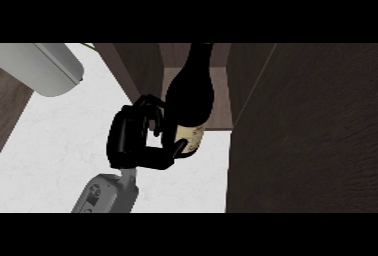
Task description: Pick up the wine, place it into the cabinet and close the cabinet
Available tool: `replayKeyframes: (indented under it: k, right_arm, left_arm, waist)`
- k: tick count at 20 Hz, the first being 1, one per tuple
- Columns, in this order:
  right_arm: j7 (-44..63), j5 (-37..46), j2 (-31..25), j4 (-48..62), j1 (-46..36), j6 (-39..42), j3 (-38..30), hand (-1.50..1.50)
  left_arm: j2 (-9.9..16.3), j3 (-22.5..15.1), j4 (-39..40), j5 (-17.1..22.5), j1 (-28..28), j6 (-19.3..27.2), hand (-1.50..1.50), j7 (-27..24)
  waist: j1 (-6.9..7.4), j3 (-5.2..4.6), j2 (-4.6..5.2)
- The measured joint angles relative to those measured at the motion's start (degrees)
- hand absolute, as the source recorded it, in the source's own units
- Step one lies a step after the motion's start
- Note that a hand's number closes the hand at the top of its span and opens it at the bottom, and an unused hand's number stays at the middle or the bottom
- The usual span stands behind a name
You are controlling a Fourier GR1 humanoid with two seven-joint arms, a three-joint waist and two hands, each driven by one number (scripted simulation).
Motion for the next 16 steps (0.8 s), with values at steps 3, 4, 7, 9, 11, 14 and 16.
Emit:
replayKeyframes:
  k: [3, 4, 7, 9, 11, 14, 16]
  right_arm:
    - [0.36, -0.41, -0.32, 0.66, -1.01, -0.04, -0.45, -1.5]
    - [0.81, -0.37, -0.35, 0.35, -1.36, -0.24, -0.33, -1.5]
    - [-0.79, 0.29, -0.01, 0.67, -0.56, 0.17, -0.12, -1.5]
    - [-1.41, 0.48, 0.1, 1.09, -0.17, 0.29, -0.17, -1.5]
    - [-0.79, 0.19, -0.31, 1.72, -1.53, 0.12, -0.64, -1.5]
    - [-0.84, -1.76, -1.29, 2.21, -1.5, 1.0, -2.5, -1.5]
    - [-1.16, -1.19, -0.88, 1.97, -0.89, 1.02, -1.87, -1.5]
  left_arm:
    - [0.0, -0.87, 5.33, -1.19, -3.05, 0.93, 1.5, -1.51]
    - [0.0, -1.72, 7.2, -1.11, -4.2, 1.94, 1.5, -1.99]
    - [-0.01, -4.66, 11.14, -0.54, -6.73, 5.51, 1.5, -3.44]
    - [-0.01, -5.11, 13.96, 0.3, -8.0, 6.07, 1.5, -5.03]
    - [-0.01, -7.15, 16.11, 2.6, -9.31, 8.44, 1.5, -6.63]
    - [-0.01, -8.59, 20.86, 6.28, -11.46, 9.86, 1.5, -9.59]
    - [-0.01, -8.13, 22.31, 6.79, -11.76, 9.53, 1.5, -10.11]
  waist:
    - [-0.02, 0.01, 0.03]
    - [-0.06, 0.0, 0.03]
    - [-0.13, 0.0, 0.01]
    - [-0.11, 0.0, 0.04]
    - [-0.12, -0.01, 0.04]
    - [-0.25, -0.02, 0.06]
    - [-0.16, -0.01, 0.03]
